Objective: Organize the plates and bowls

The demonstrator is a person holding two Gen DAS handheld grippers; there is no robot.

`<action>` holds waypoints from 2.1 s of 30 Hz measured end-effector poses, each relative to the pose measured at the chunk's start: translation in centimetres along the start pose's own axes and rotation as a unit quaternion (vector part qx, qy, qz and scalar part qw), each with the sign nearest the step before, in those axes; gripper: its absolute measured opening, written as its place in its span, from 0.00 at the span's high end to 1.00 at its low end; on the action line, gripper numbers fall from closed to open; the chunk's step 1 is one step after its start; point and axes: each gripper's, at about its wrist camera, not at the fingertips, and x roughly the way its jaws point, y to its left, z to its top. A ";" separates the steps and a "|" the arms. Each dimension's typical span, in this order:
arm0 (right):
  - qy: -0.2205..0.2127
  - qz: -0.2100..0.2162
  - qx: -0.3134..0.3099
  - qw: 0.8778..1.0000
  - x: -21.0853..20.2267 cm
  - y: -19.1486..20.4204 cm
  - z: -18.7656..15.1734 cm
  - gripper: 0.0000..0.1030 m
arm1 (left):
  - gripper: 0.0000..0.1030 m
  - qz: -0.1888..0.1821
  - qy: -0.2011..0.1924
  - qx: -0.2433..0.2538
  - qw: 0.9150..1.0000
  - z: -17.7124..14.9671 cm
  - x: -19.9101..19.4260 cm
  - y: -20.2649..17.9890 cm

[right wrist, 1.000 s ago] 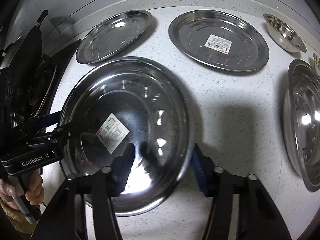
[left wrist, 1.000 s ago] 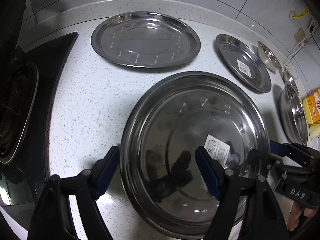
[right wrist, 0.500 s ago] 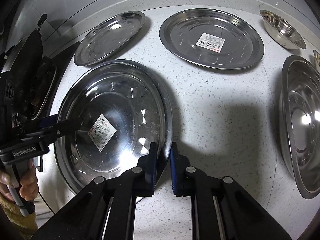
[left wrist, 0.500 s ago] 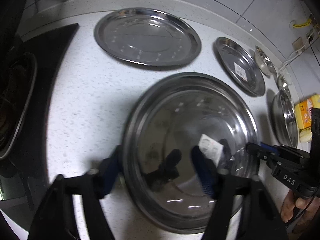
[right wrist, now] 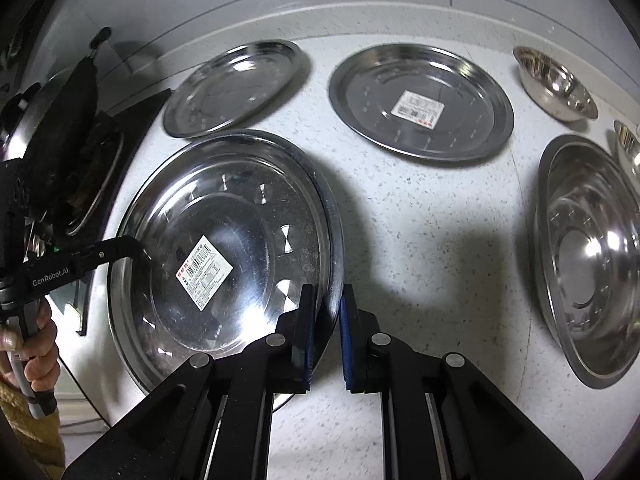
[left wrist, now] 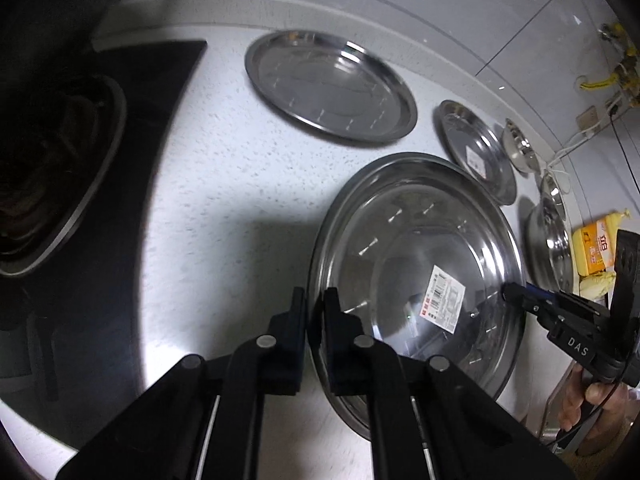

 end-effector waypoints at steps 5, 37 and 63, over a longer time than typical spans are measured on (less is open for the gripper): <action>0.002 0.012 -0.019 1.000 -1.5 2.4 -1.2 0.89 | 0.93 0.015 -0.002 0.007 1.000 -1.8 -3.0 1.0; 0.022 0.011 -0.085 0.996 0.5 7.9 -5.1 0.48 | 0.77 0.119 -0.036 0.069 0.990 -5.3 -5.5 3.6; -0.072 0.022 -0.107 0.991 7.8 6.4 19.2 0.47 | 0.59 0.119 -0.015 -0.023 0.992 17.0 6.2 3.3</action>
